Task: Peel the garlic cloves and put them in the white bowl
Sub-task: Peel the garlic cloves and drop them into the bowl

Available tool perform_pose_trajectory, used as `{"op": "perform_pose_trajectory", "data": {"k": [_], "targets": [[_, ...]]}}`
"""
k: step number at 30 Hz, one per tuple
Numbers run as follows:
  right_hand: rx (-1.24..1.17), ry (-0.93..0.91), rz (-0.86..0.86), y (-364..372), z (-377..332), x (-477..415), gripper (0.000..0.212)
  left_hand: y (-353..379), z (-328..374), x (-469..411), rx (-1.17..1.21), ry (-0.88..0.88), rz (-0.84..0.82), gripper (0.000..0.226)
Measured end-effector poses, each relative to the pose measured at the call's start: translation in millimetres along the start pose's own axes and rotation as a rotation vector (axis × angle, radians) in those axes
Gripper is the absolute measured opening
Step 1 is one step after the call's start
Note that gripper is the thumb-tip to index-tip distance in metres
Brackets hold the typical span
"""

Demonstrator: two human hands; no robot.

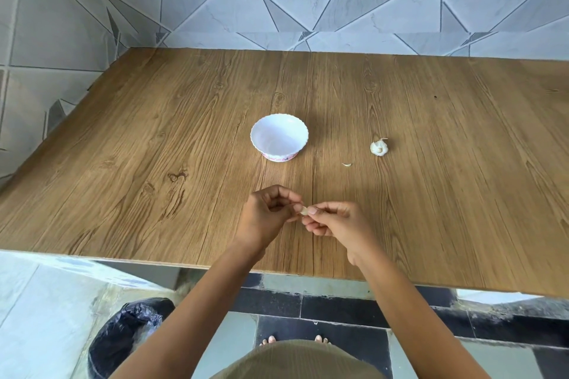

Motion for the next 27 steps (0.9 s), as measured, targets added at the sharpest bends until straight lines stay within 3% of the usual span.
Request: {"op": "perform_pose_trajectory", "data": {"k": [6, 10, 13, 18, 20, 25, 27], "targets": [[0.082, 0.007, 0.0, -0.2, -3.3, 1.1, 0.014, -0.2, 0.9, 1.8, -0.023, 0.052, 0.023, 0.015], [-0.027, 0.03, 0.048, 0.5, 1.7, 3.0, 0.013, -1.4, 1.6, 1.3, -0.039, 0.087, 0.043, 0.015], [-0.101, -0.036, 0.089, 1.8, -0.6, 6.7, 0.007, -4.0, -5.0, 0.8, 0.047, 0.01, 0.037, 0.012], [0.112, -0.268, 0.166, -1.9, -14.1, 12.1, 0.015, -1.9, -6.7, -1.2, -0.081, -0.048, -0.016, 0.004], [0.083, -0.252, 0.157, -1.2, -10.4, 11.3, 0.017, -1.8, -8.1, -2.9, -0.078, -0.074, -0.026, 0.006], [-0.014, -0.176, 0.089, -2.1, -4.2, 9.2, 0.016, 6.3, -24.5, -0.5, 0.207, -0.258, -0.098, 0.007], [-0.051, -0.17, 0.088, -4.5, -3.9, 9.5, 0.016, 2.6, -24.6, -2.5, 0.17, -0.245, -0.078, 0.008]]}}
Point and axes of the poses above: each hand's wrist, its own x-axis away from the middle knuckle, its own y-axis out of the palm, z = x × y, the point moved 10 cm from there along -x, towards the middle knuckle
